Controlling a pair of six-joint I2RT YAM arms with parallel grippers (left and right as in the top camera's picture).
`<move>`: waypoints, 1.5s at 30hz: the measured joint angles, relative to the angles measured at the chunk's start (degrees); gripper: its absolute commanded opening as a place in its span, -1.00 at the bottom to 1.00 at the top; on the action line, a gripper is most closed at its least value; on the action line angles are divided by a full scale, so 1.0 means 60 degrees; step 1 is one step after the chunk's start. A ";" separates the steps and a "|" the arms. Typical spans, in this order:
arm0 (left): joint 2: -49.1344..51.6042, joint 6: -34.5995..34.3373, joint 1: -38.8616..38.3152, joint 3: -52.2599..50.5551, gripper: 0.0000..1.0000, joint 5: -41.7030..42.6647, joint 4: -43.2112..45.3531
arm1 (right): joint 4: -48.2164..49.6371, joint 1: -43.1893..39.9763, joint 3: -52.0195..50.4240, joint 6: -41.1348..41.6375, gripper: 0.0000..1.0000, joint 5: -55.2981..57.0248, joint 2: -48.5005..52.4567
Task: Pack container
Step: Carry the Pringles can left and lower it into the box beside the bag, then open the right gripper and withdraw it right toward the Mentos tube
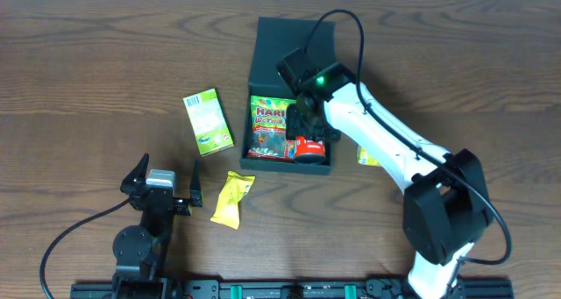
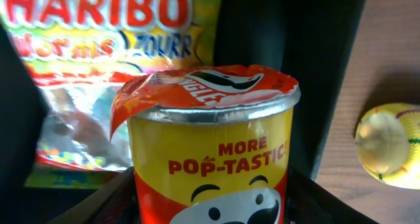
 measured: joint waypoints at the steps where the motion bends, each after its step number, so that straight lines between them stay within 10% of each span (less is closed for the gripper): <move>1: 0.0000 0.0000 0.0000 0.0000 0.90 0.0000 0.0000 | 0.0055 0.0000 -0.0160 0.0044 0.30 0.0004 -0.0069; 22: 0.0000 0.0000 0.0000 0.0000 0.90 0.0000 0.0000 | 0.0266 0.0000 -0.0619 0.0164 0.41 0.0029 -0.0415; 27: 0.0000 0.0000 0.0000 0.0000 0.91 0.0000 0.0000 | 0.0302 0.0004 -0.0619 0.0175 0.15 0.0022 -0.0426; 34: 0.0000 0.0000 0.0000 0.0000 0.91 0.0000 0.0000 | 0.0641 0.0430 -0.0652 0.0160 -0.81 -0.0084 -0.1071; 45: 0.0000 0.0000 0.0000 0.0000 0.90 0.0000 0.0000 | 0.0652 0.1472 -0.0652 0.0375 -0.91 -0.0160 -0.1657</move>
